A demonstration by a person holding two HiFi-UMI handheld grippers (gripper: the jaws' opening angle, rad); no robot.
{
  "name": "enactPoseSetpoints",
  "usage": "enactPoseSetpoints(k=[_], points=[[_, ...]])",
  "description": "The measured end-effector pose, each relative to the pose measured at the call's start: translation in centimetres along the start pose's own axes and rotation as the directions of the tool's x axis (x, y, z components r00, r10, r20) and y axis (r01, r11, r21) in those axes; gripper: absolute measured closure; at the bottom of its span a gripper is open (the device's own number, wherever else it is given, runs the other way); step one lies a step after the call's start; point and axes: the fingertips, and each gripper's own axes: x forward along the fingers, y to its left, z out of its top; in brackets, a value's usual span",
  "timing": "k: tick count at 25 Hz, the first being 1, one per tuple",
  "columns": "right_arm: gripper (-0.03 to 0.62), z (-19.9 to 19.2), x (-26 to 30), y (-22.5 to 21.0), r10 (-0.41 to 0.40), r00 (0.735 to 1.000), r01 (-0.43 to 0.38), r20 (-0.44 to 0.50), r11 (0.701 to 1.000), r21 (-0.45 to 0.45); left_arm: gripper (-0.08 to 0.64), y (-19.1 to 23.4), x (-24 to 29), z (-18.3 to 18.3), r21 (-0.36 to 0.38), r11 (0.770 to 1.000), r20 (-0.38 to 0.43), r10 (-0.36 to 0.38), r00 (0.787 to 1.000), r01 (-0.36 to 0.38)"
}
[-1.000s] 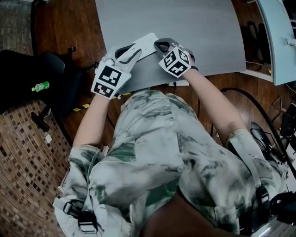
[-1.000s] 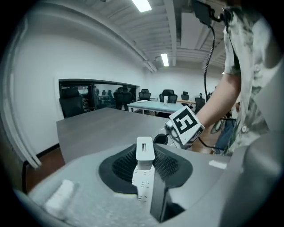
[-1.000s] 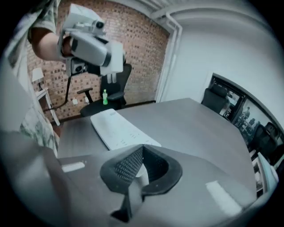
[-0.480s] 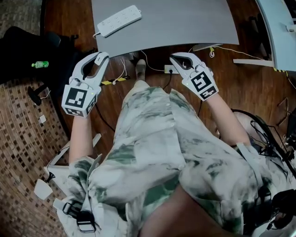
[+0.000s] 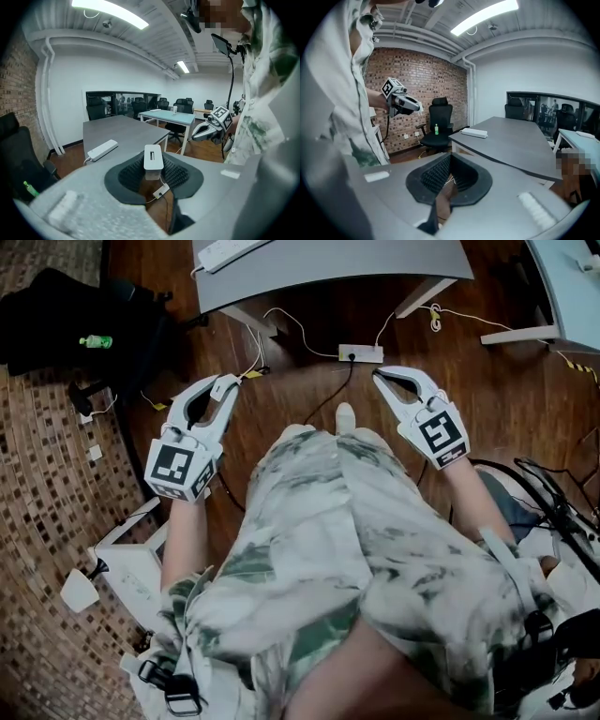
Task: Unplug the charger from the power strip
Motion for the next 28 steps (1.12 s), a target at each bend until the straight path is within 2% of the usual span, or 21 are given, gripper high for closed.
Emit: enactPoseSetpoints(k=[7, 13, 19, 23, 26, 28], points=[[0.589, 0.6, -3.1, 6.9, -0.023, 0.999, 0.025, 0.038, 0.999, -0.039, 0.456, -6.9, -3.6, -0.2, 0.044, 0.995, 0.093, -0.088, 0.992, 0.085], [0.589, 1.6, -4.4, 15.3, -0.048, 0.997, 0.051, 0.065, 0.998, -0.049, 0.457, -11.3, -10.3, -3.6, 0.023, 0.986, 0.141, -0.166, 0.976, 0.164], [0.588, -0.2, -6.5, 23.7, -0.107, 0.993, 0.106, 0.051, 0.994, 0.014, 0.457, -16.5, -15.0, -7.1, 0.049, 0.952, 0.174, -0.305, 0.936, 0.301], [0.588, 0.0, -8.5, 28.6, -0.091, 0.994, 0.091, 0.057, 0.996, 0.006, 0.457, -19.3, -18.1, -7.8, 0.069, 0.942, 0.191, -0.336, 0.922, 0.329], [0.588, 1.0, -10.1, 29.5, -0.105, 0.989, 0.107, 0.100, 0.994, -0.016, 0.457, -21.2, -18.7, -7.5, 0.073, 0.931, 0.213, -0.364, 0.907, 0.357], [0.588, 1.0, -11.3, 30.4, -0.110, 0.986, 0.115, 0.123, 0.993, -0.034, 0.457, -22.8, -19.0, -7.4, 0.093, 0.928, 0.209, -0.372, 0.905, 0.360]])
